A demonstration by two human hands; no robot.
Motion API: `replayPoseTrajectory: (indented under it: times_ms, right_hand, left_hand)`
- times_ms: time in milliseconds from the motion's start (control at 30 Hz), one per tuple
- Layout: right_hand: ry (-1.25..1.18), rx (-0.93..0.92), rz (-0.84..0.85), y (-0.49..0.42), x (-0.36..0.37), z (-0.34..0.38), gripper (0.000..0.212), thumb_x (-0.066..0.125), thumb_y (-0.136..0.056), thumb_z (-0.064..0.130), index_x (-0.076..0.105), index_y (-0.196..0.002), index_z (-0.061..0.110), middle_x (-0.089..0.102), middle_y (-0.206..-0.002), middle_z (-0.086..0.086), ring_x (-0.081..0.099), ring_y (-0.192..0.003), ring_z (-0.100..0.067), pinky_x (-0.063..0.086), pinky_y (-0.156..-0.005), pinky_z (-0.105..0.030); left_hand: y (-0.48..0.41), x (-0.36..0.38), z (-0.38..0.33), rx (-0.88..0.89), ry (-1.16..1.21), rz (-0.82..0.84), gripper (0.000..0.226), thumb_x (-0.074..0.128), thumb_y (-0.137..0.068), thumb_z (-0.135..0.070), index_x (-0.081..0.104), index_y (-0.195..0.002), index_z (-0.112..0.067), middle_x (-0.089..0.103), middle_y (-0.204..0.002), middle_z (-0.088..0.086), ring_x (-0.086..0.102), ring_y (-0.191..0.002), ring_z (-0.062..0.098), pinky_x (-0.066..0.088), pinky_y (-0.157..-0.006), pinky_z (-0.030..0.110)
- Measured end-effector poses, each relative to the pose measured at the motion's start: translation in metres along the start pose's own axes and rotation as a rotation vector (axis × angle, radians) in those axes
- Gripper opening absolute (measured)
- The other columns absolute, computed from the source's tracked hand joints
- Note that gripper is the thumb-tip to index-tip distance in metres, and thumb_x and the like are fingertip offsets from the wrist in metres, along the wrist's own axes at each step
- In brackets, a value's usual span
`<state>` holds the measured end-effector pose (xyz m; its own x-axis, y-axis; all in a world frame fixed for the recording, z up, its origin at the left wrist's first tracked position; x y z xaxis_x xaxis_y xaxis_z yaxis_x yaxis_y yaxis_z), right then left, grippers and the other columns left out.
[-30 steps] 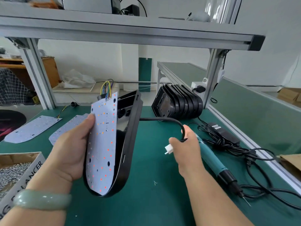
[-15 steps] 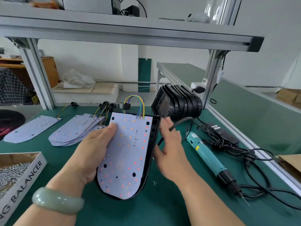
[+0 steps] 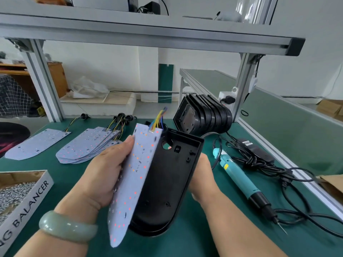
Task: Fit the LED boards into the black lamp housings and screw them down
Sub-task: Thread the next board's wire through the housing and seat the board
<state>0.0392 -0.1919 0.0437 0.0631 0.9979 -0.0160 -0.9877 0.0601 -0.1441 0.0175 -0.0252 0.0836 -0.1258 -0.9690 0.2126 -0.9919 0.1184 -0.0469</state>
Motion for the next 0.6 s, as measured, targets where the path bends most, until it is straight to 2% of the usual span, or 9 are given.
replayPoseTrajectory:
  times_ms: [33, 100, 200, 267, 333, 400, 467, 533, 600]
  right_hand:
    - [0.06, 0.005, -0.04, -0.003, -0.003, -0.001, 0.013, 0.058, -0.061, 0.018, 0.065, -0.051, 0.022, 0.055, -0.052, 0.012, 0.045, -0.052, -0.005, 0.038, -0.05, -0.019]
    - [0.182, 0.004, -0.101, -0.009, -0.01, -0.008, 0.021, 0.058, -0.075, 0.008, 0.06, -0.055, 0.014, 0.049, -0.054, 0.002, 0.036, -0.054, -0.014, 0.029, -0.049, -0.024]
    - [0.281, 0.011, -0.169, -0.019, -0.018, -0.02, 0.027, 0.045, -0.082, -0.006, 0.039, -0.058, 0.005, 0.04, -0.06, -0.007, 0.028, -0.061, -0.019, 0.024, -0.054, -0.032]
    - [0.32, 0.015, -0.167, -0.021, -0.018, -0.027, 0.025, 0.044, -0.082, -0.005, 0.04, -0.058, 0.004, 0.043, -0.06, -0.012, 0.031, -0.064, -0.019, 0.03, -0.053, -0.036]
    - [0.367, 0.028, -0.106, -0.018, -0.015, -0.028, 0.014, 0.048, -0.087, 0.004, 0.057, -0.077, -0.001, 0.059, -0.072, -0.025, 0.037, -0.067, -0.017, 0.045, -0.052, -0.044]
    - [0.2, 0.035, -0.05, -0.014, -0.016, -0.019, 0.016, 0.052, -0.092, 0.015, 0.068, -0.093, 0.013, 0.069, -0.08, -0.012, 0.045, -0.068, -0.015, 0.05, -0.055, -0.037]
    - [-0.106, 0.04, -0.126, -0.011, -0.025, -0.004, 0.018, 0.057, -0.092, 0.033, 0.072, -0.101, 0.027, 0.072, -0.095, 0.009, 0.059, -0.084, -0.01, 0.046, -0.077, -0.034]
    - [-0.246, -0.04, -0.243, -0.008, -0.037, 0.016, 0.021, 0.06, -0.086, 0.05, 0.074, -0.098, 0.04, 0.069, -0.109, 0.021, 0.061, -0.103, 0.006, 0.043, -0.091, -0.023]
    - [-0.15, -0.161, -0.211, -0.001, -0.038, 0.031, 0.033, 0.062, -0.077, 0.056, 0.073, -0.103, 0.04, 0.068, -0.108, 0.028, 0.059, -0.102, 0.011, 0.047, -0.082, -0.009]
  left_hand:
    - [0.0, 0.0, -0.001, -0.003, -0.004, -0.012, 0.062, 0.042, -0.097, -0.03, 0.065, -0.041, -0.018, 0.046, -0.034, -0.007, 0.04, -0.025, 0.003, 0.028, -0.031, 0.006]
    - [0.0, -0.002, -0.002, -0.014, 0.024, -0.042, 0.064, 0.04, -0.098, -0.03, 0.063, -0.039, -0.017, 0.045, -0.034, -0.006, 0.04, -0.025, 0.003, 0.028, -0.032, 0.006]
    - [-0.003, -0.006, -0.001, -0.01, 0.066, -0.073, 0.049, 0.05, -0.089, -0.034, 0.067, -0.046, -0.015, 0.055, -0.042, -0.001, 0.049, -0.032, 0.008, 0.037, -0.036, 0.009]
    - [-0.004, -0.008, 0.001, -0.027, 0.081, -0.059, 0.036, 0.057, -0.074, -0.041, 0.07, -0.055, -0.014, 0.059, -0.051, 0.005, 0.054, -0.038, 0.013, 0.043, -0.042, 0.014]
    - [-0.005, -0.008, 0.002, -0.058, 0.064, -0.002, 0.037, 0.058, -0.066, -0.045, 0.074, -0.063, -0.012, 0.065, -0.057, 0.008, 0.06, -0.043, 0.018, 0.048, -0.044, 0.02]
    - [-0.005, -0.007, 0.003, -0.056, 0.026, 0.033, 0.037, 0.056, -0.068, -0.044, 0.076, -0.062, -0.013, 0.067, -0.056, 0.006, 0.061, -0.041, 0.016, 0.047, -0.039, 0.018]
    - [-0.004, -0.005, 0.003, -0.024, -0.009, 0.06, 0.037, 0.054, -0.071, -0.043, 0.077, -0.063, -0.016, 0.07, -0.058, 0.005, 0.064, -0.043, 0.014, 0.047, -0.04, 0.017]
    - [-0.004, -0.005, 0.004, -0.004, -0.052, 0.103, 0.039, 0.057, -0.068, -0.049, 0.078, -0.071, -0.017, 0.074, -0.069, 0.008, 0.068, -0.052, 0.016, 0.051, -0.045, 0.02]
    - [-0.003, -0.005, 0.006, 0.016, -0.112, 0.149, 0.041, 0.063, -0.069, -0.052, 0.078, -0.078, -0.015, 0.075, -0.078, 0.011, 0.07, -0.06, 0.019, 0.054, -0.052, 0.024]
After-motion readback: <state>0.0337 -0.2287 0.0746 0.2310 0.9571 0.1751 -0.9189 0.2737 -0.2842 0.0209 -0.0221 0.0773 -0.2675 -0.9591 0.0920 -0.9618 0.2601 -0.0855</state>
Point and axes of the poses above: each hand's wrist, its own y-axis away from the middle knuckle, its own x-axis out of the palm, z = x × y, the point moved 2 cm from there along -y, towards the middle knuckle
